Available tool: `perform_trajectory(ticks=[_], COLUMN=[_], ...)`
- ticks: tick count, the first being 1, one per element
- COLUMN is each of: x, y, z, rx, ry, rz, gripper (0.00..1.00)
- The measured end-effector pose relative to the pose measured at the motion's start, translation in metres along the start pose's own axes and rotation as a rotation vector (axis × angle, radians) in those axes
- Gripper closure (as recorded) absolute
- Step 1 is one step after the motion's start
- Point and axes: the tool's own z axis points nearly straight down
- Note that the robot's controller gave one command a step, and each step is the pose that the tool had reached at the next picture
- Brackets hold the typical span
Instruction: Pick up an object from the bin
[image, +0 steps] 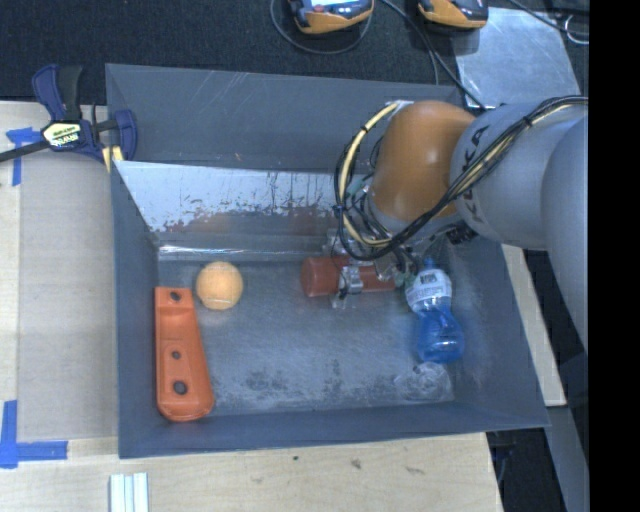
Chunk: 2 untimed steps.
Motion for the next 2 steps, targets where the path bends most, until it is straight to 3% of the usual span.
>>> perform_trajectory(ticks=[1, 2], x=[0.000, 0.012], y=[0.000, 0.010], z=[0.000, -0.110], rx=[0.000, 0.000], ry=[0.000, -0.003], rz=[0.000, 0.022], gripper=[1.00, 1.00])
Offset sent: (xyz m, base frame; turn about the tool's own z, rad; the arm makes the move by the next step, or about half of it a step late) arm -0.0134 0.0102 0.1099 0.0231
